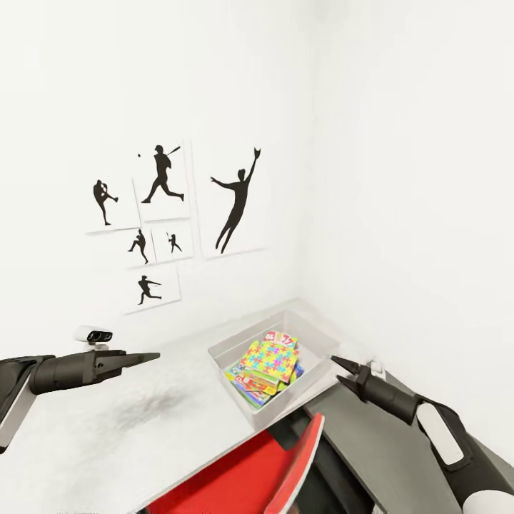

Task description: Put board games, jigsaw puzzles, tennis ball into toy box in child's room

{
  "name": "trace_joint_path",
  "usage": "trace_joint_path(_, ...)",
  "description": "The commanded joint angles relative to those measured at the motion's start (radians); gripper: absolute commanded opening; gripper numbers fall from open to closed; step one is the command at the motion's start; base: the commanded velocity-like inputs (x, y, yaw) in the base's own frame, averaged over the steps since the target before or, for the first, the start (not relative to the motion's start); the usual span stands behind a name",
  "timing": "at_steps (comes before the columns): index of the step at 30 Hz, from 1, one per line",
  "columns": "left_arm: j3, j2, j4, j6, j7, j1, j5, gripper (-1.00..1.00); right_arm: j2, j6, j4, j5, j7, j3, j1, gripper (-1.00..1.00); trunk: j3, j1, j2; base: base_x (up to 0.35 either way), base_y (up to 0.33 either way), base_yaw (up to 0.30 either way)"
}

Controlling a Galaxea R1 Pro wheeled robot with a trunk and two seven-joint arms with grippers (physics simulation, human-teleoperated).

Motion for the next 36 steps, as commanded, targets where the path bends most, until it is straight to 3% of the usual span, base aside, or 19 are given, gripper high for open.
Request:
trace_joint_path(1, 0.000, 0.000, 0.000, 0.011, -0.003, 0.000, 0.000, 1.00, 0.000, 0.006, 0.001, -0.002, 0.003, -0.005, 0.000, 1.00, 0.001, 0.000, -0.001, -0.187, -0.239, -0.202)
trace_joint_path(11, 0.001, 0.001, 0.000, 0.011, -0.003, 0.000, -0.001, 1.00, 0.000, 0.006, 0.001, -0.002, 0.005, -0.012, 0.000, 1.00, 0.014, 0.000, -0.001, -0.177, -0.208, -0.204)
trace_joint_path(36, 0.005, 0.002, 0.001, 0.011, -0.003, 0.002, -0.002, 1.00, -0.004, -0.003, 0.003, 0.000, -0.002, -0.015, 0.000, 1.00, 0.047, 0.000, -0.001, -0.049, 0.026, -0.204)
